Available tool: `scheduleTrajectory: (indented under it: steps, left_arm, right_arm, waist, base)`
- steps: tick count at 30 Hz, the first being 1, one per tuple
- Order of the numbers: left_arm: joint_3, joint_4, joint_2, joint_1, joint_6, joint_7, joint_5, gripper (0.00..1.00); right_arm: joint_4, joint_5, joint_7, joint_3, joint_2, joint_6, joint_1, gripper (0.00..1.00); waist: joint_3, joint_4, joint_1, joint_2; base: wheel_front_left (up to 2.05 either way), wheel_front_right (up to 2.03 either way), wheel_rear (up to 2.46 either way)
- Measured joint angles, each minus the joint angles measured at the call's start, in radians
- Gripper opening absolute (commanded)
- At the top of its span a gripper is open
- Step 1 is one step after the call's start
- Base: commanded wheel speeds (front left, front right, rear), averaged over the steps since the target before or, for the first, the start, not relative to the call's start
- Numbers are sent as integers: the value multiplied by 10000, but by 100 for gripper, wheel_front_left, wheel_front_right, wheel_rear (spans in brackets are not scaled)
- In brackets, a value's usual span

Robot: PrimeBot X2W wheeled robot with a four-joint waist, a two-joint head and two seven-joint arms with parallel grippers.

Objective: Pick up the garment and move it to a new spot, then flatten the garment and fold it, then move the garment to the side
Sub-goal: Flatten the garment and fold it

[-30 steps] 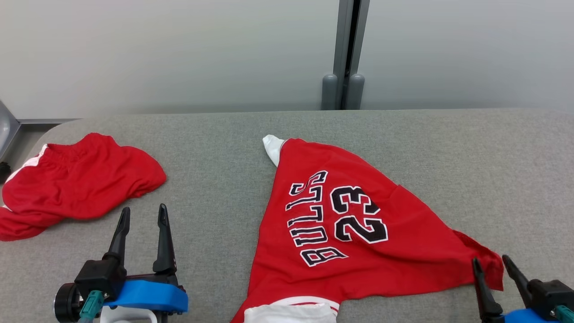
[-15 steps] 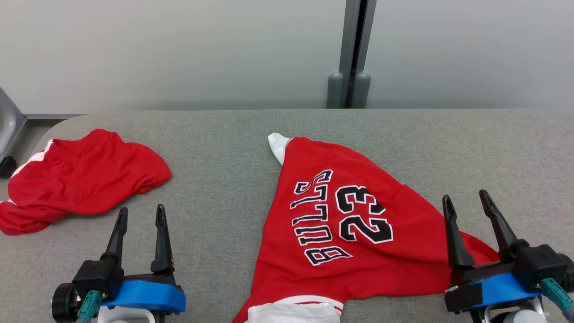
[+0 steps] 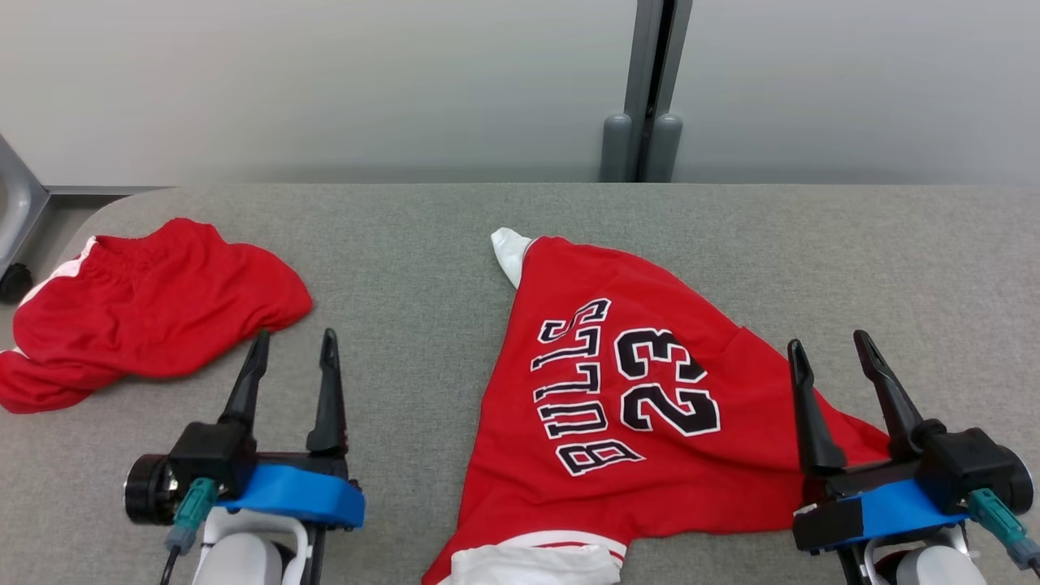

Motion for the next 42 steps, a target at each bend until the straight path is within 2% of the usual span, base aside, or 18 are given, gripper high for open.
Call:
scheduleTrajectory:
  steps: [5, 7, 12, 21, 29, 30, 31, 32, 42]
  left_arm:
    - [-746, 506, 71, -839, -180, 270, -35, 100]
    - [-1360, 999, 163, -1250, -257, 637, -104, 100]
    - [-2184, 1870, 318, -1624, -276, 1064, -330, 100]
    - [-4637, 3496, 779, -1755, -309, 1708, -1446, 100]
    - [-5846, 4669, 872, -1999, -309, 1908, -2207, 100]
    - [-5992, 4752, 840, -2056, -309, 1908, -2343, 80]
    - [-6132, 4836, 828, -2104, -309, 1906, -2447, 35]
    - [-6255, 4932, 826, -2164, -309, 1877, -2516, 0]
    - [-6347, 5242, 930, -2959, -226, 648, -2685, 0]
  right_arm:
    - [36, 27, -2, 121, 6, 0, -120, 100]
    - [48, 31, -4, 109, 8, 0, -130, 100]
    - [127, 31, -6, 96, 8, 0, -179, 100]
    - [242, 29, -8, 94, 8, 0, -222, 100]
    - [349, -36, -10, 90, 10, 0, -344, 100]
    - [353, -59, -10, 88, 10, 0, -348, 100]
    - [357, -61, -10, 92, 10, 0, -352, 100]
    - [359, -61, -10, 88, 10, 0, -352, 100]
    - [391, -48, -10, 69, 12, 0, -135, 100]
  waist:
    - [129, -194, 1, 0]
    - [232, -307, 0, 0]
    - [359, -480, 0, 0]
    - [494, -764, 0, 0]
    - [529, -875, 0, 0]
    - [524, -877, 0, 0]
    - [503, -878, 0, -1]
    - [470, -872, 0, 0]
    - [-59, -528, -2, 0]
  base:
    - [0, 0, 0]
    - [0, 0, 0]
    - [0, 0, 0]
    - [0, 0, 0]
    - [0, 0, 0]
    - [0, 0, 0]
    - [0, 0, 0]
    - [0, 0, 0]
    - [0, 0, 0]
